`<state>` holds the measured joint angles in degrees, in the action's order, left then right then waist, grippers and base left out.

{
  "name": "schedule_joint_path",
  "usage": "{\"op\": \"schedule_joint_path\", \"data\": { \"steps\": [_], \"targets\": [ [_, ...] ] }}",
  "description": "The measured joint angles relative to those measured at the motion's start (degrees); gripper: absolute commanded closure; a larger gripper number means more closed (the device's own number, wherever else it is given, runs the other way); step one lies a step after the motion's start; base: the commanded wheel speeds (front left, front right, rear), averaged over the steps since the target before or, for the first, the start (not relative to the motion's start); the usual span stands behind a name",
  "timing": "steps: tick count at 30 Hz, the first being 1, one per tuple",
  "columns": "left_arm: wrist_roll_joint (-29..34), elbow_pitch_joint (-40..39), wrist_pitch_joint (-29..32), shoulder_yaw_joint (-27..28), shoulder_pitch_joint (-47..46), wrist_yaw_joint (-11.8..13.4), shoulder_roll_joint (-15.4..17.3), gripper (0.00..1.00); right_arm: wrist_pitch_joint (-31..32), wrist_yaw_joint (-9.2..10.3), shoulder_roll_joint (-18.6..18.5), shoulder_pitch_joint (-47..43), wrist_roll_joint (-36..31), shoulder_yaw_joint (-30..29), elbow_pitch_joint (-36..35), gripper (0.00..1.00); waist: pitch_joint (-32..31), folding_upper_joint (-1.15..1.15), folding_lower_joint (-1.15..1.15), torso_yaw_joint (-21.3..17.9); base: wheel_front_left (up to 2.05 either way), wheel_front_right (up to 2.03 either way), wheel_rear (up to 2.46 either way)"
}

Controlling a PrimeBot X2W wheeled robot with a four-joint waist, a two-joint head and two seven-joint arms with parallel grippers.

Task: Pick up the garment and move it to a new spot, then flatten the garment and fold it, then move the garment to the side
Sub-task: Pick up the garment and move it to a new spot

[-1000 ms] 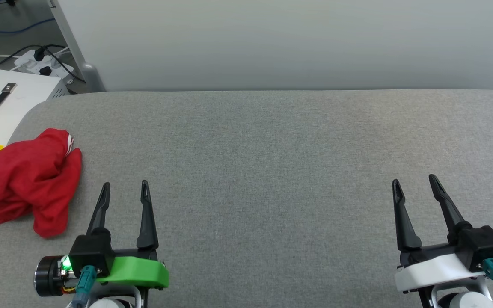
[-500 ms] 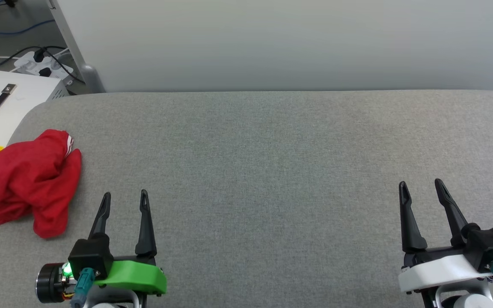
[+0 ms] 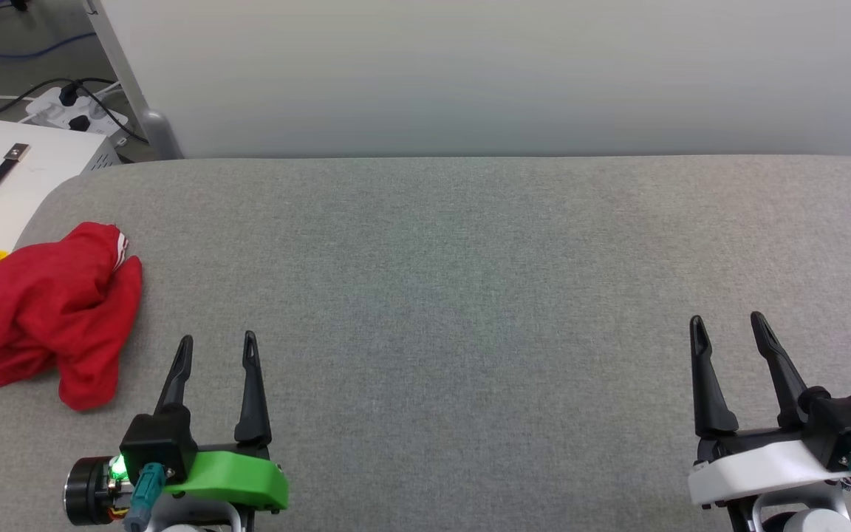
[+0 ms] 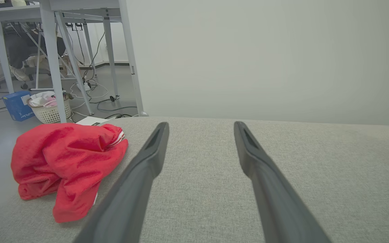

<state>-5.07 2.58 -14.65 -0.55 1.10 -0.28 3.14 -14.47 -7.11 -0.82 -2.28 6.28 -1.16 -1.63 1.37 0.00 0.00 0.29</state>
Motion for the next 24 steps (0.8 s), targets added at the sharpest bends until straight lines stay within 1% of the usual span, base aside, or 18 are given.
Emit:
{"op": "schedule_joint_path", "data": {
  "steps": [8,15,18,19,24],
  "targets": [
    [0.0,0.1,0.0,0.08,-0.01,0.04,-0.01,0.0,0.0,0.0,0.0,-0.05,-0.01,0.09,0.01,0.0,0.02,0.0,0.0,0.67,0.0,0.0,0.0],
    [0.01,-0.02,0.0,0.78,-0.03,0.76,-0.05,0.0,-0.01,0.0,0.0,-0.12,0.0,0.81,-0.07,0.0,0.24,0.0,0.0,2.63,0.0,0.0,0.0],
    [0.01,-0.04,0.0,0.91,-0.04,1.01,-0.05,0.0,-0.01,0.0,0.0,-0.14,0.0,1.22,-0.07,0.0,0.42,0.0,0.0,3.93,0.0,0.0,0.0],
    [0.02,-0.07,0.0,0.94,-0.07,1.01,-0.08,0.0,0.0,0.0,0.0,-0.16,0.02,1.29,-0.15,0.0,0.63,0.0,0.0,5.51,0.0,0.0,0.0],
    [0.0,-0.19,0.0,1.49,-0.1,1.54,-0.11,0.0,-0.01,0.0,0.0,-0.16,0.04,1.67,-0.29,0.0,1.03,0.0,0.0,8.59,0.0,0.0,0.0]
  ]
}}
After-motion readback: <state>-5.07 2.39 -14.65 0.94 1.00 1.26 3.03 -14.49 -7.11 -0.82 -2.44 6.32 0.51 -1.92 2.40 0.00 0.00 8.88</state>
